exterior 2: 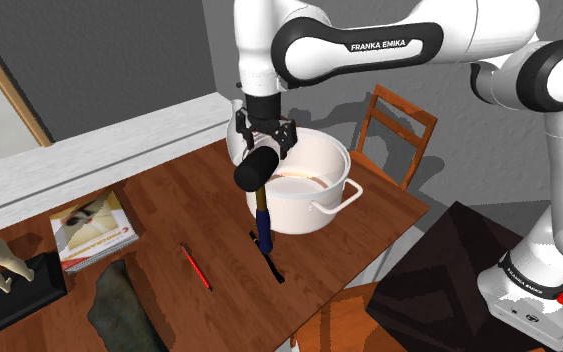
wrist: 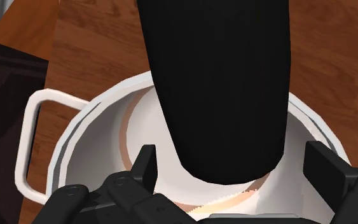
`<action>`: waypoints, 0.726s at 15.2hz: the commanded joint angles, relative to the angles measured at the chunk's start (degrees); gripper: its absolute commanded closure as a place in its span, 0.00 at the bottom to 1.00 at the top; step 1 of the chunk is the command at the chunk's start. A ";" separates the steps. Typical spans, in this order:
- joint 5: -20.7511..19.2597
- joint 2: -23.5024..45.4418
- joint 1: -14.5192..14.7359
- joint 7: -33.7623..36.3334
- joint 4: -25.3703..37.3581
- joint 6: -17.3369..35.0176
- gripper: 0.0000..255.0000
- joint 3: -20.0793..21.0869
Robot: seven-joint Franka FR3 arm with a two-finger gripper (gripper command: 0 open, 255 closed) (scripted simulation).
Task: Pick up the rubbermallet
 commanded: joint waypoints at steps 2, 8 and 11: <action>0.05 -0.19 -0.68 0.19 -2.48 2.20 0.00 0.00; 0.09 -0.28 -0.73 0.19 -2.56 2.20 1.00 0.03; 0.10 -0.28 -0.74 0.18 -2.59 2.22 1.00 0.03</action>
